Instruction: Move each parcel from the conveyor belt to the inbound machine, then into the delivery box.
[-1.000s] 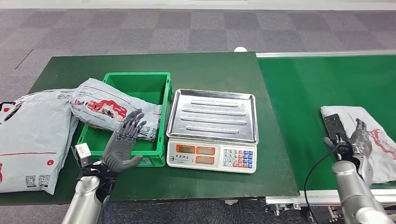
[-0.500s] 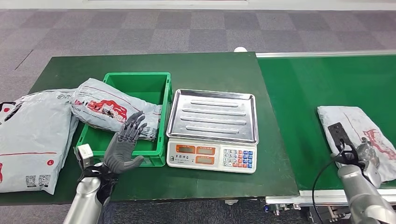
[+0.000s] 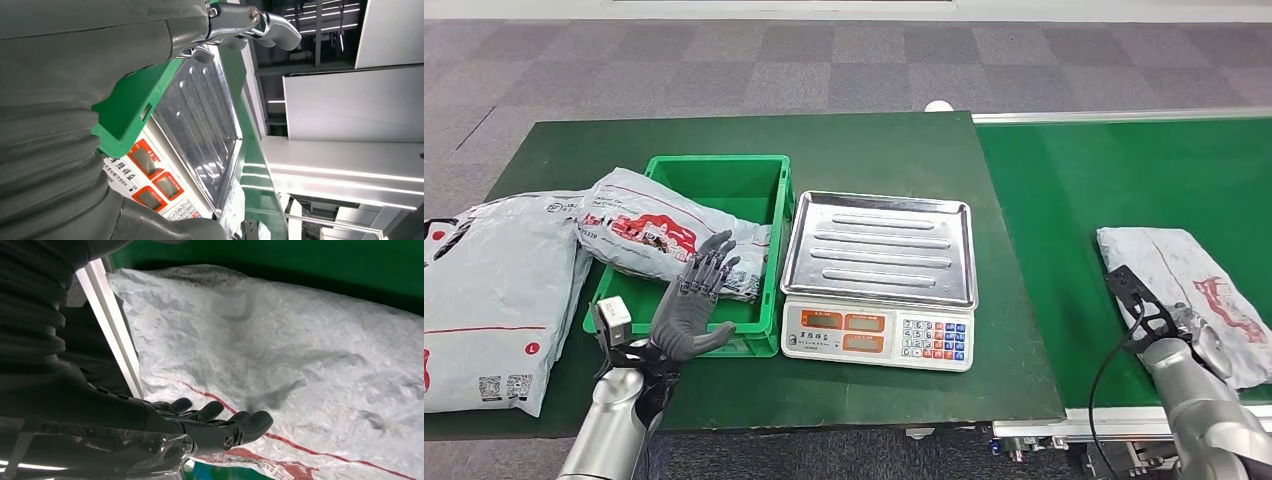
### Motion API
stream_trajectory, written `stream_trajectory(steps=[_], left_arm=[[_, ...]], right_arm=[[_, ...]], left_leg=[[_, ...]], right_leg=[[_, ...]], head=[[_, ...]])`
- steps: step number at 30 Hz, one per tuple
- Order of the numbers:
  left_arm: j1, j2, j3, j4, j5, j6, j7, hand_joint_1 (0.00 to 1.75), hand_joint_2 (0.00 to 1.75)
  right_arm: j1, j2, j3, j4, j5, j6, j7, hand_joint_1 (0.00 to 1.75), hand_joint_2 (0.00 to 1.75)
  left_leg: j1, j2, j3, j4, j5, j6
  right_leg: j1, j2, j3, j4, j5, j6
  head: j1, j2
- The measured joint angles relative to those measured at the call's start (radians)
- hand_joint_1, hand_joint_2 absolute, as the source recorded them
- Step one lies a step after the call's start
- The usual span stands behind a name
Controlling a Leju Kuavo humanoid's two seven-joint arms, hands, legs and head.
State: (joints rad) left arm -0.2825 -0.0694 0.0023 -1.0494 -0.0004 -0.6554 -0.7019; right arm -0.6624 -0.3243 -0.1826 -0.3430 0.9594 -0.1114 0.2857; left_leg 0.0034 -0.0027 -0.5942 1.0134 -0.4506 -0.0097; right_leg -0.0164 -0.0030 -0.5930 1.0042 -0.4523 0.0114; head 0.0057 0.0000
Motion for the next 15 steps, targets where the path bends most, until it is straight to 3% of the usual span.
stream_trajectory(steps=[15], left_arm=[[-0.016,0.000,-0.001,0.033,-0.011,0.017,0.000,0.00,1.75]], right_arm=[[-0.011,0.000,0.016,0.005,0.042,0.045,0.026,0.00,1.75]], left_leg=[[0.000,0.000,0.000,0.000,0.000,0.000]], right_leg=[[0.000,0.000,0.000,0.000,0.000,0.000]], head=[[0.000,0.000]])
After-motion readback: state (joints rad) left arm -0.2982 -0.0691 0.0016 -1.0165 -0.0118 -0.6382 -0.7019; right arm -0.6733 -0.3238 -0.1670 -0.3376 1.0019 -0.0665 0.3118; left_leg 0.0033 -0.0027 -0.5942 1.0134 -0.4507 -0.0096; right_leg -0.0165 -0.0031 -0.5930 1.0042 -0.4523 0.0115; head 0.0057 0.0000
